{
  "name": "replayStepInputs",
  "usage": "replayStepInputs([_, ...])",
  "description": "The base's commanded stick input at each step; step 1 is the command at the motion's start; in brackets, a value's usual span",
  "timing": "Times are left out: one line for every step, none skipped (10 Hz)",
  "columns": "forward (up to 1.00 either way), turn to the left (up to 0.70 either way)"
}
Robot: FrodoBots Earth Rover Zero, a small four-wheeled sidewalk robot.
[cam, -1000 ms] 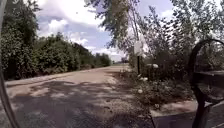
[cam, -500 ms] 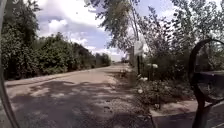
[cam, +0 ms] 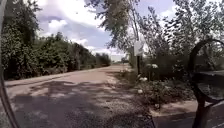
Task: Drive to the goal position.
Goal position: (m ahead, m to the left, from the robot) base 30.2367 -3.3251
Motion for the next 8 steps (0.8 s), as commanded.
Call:
replayStepInputs([0.05,0.0])
replayStepInputs([0.06,0.0])
replayStepInputs([0.06,0.0])
replayStepInputs([0.06,0.0])
replayStepInputs([0.06,0.0])
replayStepInputs([0.08,0.0])
replayStepInputs([0.11,0.0])
replayStepInputs([0.29,0.02])
